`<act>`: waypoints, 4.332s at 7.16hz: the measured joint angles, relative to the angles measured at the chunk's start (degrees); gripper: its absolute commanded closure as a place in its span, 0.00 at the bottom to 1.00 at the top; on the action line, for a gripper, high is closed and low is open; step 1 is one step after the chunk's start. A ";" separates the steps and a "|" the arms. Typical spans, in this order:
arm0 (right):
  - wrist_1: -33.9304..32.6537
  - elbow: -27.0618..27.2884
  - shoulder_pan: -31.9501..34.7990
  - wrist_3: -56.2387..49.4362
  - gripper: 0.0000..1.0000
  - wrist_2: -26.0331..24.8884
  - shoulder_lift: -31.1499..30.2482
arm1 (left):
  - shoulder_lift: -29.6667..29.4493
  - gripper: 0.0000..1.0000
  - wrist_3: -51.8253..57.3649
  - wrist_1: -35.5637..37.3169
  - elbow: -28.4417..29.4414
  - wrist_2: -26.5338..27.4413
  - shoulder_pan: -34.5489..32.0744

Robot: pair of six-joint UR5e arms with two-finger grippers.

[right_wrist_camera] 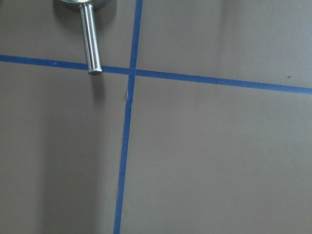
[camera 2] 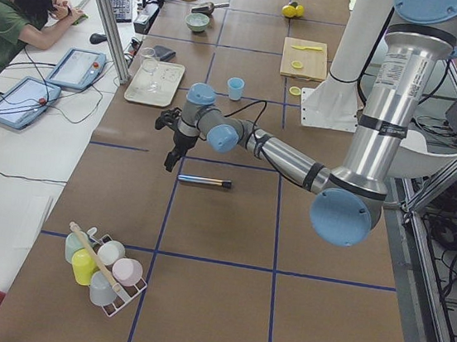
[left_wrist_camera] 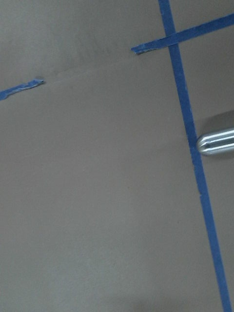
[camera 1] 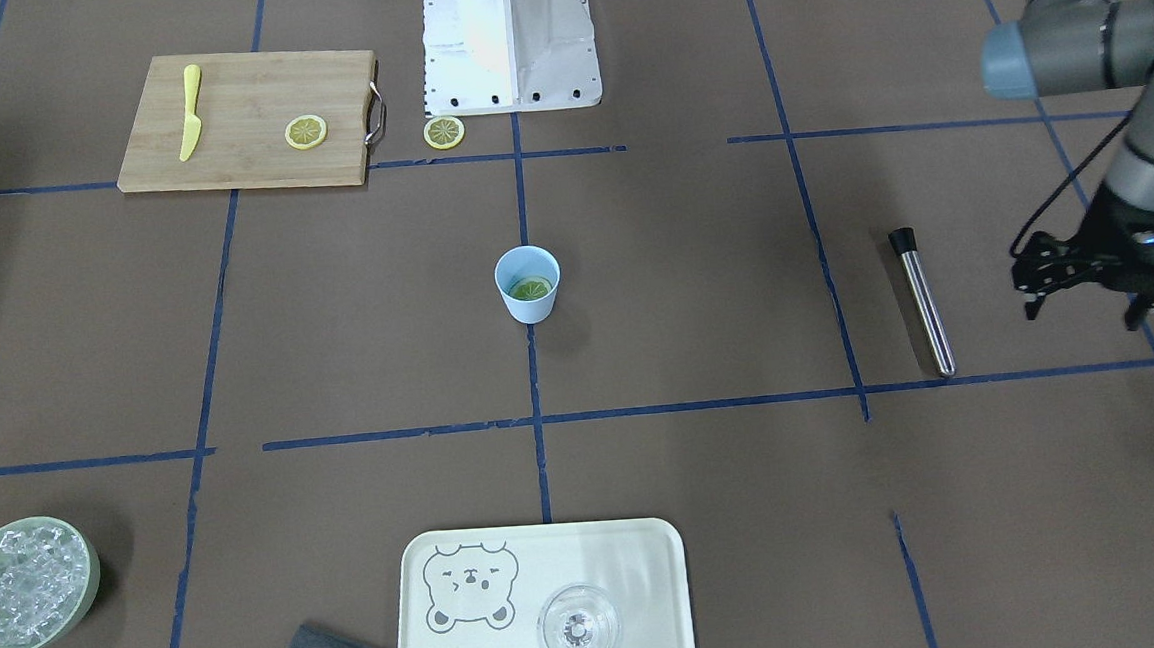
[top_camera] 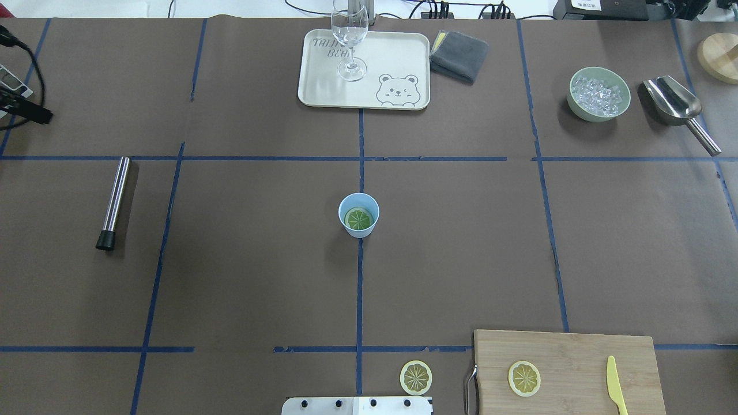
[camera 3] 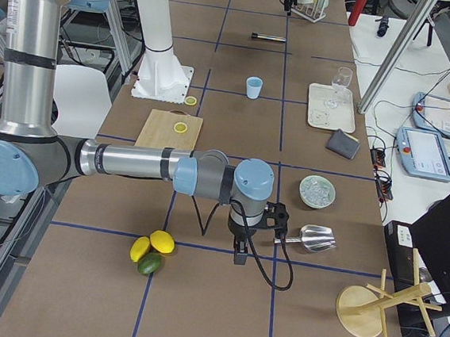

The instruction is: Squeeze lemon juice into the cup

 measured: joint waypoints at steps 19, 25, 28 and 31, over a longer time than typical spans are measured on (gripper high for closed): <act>-0.02 1.67 -0.15 4.50 0.00 0.93 -0.03 | 18.47 0.00 17.02 11.78 -3.11 -20.80 -21.94; -0.05 1.21 -0.39 4.10 0.00 1.08 -1.11 | 18.72 0.00 17.00 11.80 -3.67 -20.88 -22.14; -0.05 1.14 -0.43 4.11 0.00 1.09 -1.91 | 18.85 0.00 16.97 11.81 -3.95 -20.81 -22.19; 0.02 1.14 -0.44 4.08 0.00 1.09 -2.29 | 18.87 0.00 16.98 11.81 -4.17 -20.80 -22.24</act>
